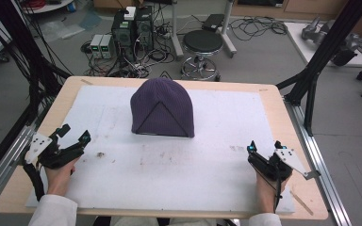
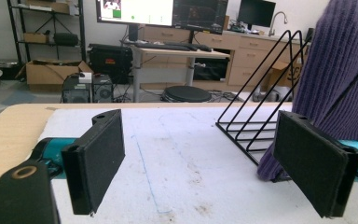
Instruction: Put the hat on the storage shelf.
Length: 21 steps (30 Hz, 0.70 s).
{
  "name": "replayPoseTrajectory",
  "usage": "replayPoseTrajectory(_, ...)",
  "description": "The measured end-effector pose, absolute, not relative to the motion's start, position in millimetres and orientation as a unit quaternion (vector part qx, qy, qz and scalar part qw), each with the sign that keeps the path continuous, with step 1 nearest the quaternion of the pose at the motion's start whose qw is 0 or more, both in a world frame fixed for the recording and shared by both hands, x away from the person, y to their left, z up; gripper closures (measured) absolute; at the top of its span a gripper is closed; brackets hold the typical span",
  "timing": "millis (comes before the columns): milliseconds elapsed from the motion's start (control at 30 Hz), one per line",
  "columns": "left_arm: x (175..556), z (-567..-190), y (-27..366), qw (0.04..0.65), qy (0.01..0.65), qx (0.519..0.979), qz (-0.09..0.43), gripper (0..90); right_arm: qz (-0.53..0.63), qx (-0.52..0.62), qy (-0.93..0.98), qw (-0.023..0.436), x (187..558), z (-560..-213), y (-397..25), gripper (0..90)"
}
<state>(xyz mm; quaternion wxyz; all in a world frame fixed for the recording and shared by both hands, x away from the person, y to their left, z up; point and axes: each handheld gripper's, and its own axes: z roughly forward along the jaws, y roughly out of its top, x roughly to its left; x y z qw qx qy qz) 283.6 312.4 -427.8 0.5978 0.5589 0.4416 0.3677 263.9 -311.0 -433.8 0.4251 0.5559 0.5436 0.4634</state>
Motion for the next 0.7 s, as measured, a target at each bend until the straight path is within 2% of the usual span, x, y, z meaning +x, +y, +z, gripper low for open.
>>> replayPoseTrajectory(700, 284.8, -428.2, 312.5, 0.602, 0.442, 0.556, 0.365, 17.8, 0.464, 0.558, 0.540, 0.426, 263.3, -433.2, -310.1, 11.8)
